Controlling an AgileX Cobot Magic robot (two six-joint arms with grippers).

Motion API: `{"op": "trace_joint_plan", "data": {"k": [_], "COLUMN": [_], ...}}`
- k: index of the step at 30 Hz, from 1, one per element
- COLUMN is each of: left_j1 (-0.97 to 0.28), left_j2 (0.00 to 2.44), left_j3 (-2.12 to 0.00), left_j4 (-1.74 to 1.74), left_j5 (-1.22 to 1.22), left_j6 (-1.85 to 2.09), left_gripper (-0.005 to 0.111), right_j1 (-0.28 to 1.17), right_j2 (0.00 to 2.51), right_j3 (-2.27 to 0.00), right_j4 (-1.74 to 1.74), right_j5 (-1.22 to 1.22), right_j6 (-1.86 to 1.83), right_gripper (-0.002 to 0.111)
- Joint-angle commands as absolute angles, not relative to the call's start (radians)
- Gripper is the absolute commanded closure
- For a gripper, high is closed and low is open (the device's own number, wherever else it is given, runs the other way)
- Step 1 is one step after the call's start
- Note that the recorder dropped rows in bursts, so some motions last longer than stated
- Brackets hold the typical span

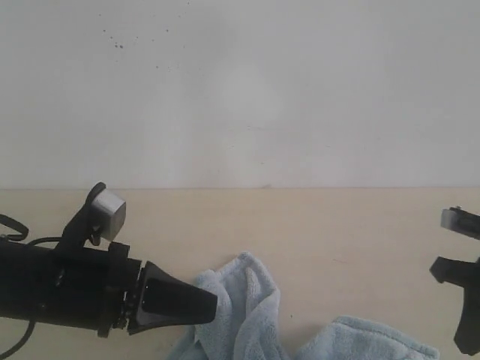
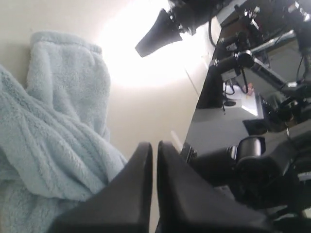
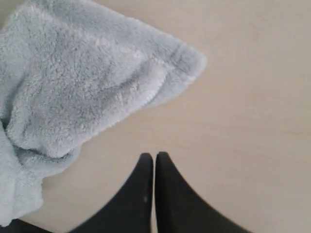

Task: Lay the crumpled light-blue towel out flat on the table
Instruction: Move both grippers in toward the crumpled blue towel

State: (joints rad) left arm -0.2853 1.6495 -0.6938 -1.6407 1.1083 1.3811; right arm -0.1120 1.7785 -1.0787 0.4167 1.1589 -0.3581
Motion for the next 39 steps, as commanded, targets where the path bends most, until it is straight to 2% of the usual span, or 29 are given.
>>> {"op": "trace_joint_plan", "data": {"k": [1, 7, 18, 30, 33, 37, 39], "left_j1": [-0.290, -0.290, -0.290, -0.290, -0.290, -0.290, -0.290], "left_j2": [1.666, 1.666, 1.666, 1.666, 1.666, 1.671, 1.671], "left_j3": [-0.692, -0.692, -0.692, -0.692, -0.692, -0.692, -0.692], "left_j4": [-1.712, -1.727, -1.738, -1.738, -1.736, -1.729, -1.729], "left_j5": [1.158, 1.190, 1.190, 1.180, 1.178, 1.178, 1.178], "left_j6": [1.389, 1.403, 1.440, 1.523, 1.536, 1.538, 1.538], "left_gripper": [0.103, 0.103, 0.103, 0.103, 0.103, 0.103, 0.103], "right_j1": [-0.164, -0.084, 0.193, 0.221, 0.220, 0.220, 0.220], "right_j2": [1.779, 1.779, 1.779, 1.779, 1.779, 1.779, 1.779], "right_j3": [-1.051, -0.997, -0.997, -0.999, -0.999, -0.999, -0.999], "right_j4": [0.446, 0.479, 0.556, 0.481, 0.433, 0.434, 0.442], "right_j5": [1.131, 0.942, 0.862, 0.807, 0.795, 0.758, 0.720], "right_j6": [-0.397, -0.449, -0.656, -0.751, -0.749, -0.725, -0.672], "right_gripper": [0.107, 0.107, 0.107, 0.106, 0.093, 0.056, 0.046]}}
